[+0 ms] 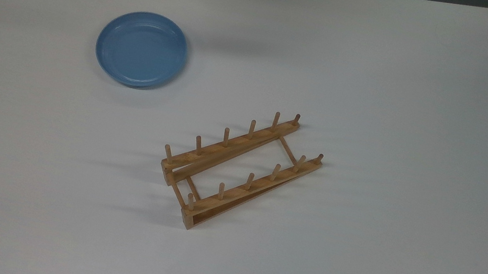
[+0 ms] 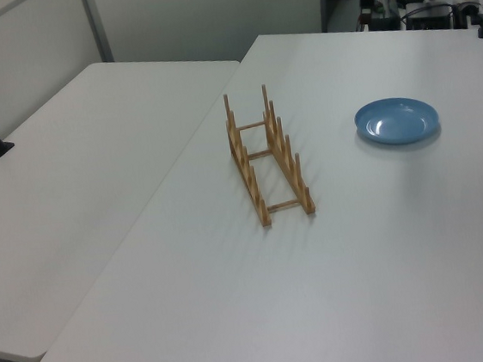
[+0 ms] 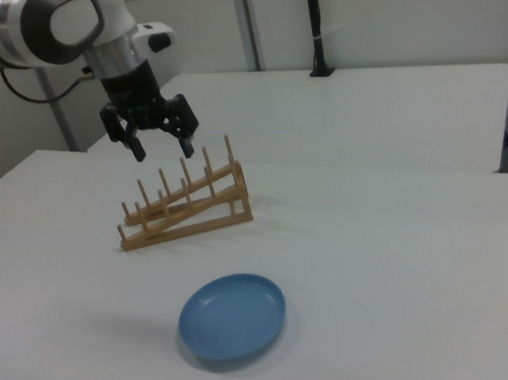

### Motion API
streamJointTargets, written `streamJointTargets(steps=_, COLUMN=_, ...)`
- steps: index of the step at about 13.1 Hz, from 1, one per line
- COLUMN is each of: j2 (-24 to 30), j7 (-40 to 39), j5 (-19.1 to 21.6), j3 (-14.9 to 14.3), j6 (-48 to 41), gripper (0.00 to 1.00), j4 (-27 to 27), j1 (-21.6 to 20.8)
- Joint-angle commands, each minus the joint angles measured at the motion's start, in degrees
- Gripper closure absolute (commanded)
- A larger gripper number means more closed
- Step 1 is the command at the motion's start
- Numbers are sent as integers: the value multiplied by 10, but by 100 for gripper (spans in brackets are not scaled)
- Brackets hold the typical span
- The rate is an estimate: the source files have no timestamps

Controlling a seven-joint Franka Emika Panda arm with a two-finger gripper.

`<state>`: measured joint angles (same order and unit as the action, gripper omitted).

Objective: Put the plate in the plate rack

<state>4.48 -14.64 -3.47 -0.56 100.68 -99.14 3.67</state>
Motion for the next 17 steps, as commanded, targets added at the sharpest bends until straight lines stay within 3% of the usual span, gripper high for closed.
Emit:
streamJointTargets(steps=1, j2=-4, j7=-124, j5=-9, j3=-7, j6=-43, gripper=0, j4=9, j1=19)
streamJointTargets(steps=5, j2=-25, j7=-119, j5=-50, j3=-7, j6=-67, gripper=0, j4=-20, j1=42)
streamJointTargets(steps=7, j2=-54, j7=-128, j5=-86, j3=-32, j6=-55, gripper=0, j4=-37, j1=49)
streamJointTargets(steps=11, j2=-98, j7=-148, j5=-85, j3=-47, j6=0, gripper=7, j4=-48, j1=71)
streamJointTargets(steps=14, j2=-129, j7=-123, j5=-85, j3=-48, j6=102, gripper=0, j4=-90, j1=92)
streamJointTargets(steps=17, j2=-173, j7=-102, j5=-87, j3=-48, j6=170, gripper=0, j4=-103, j1=96)
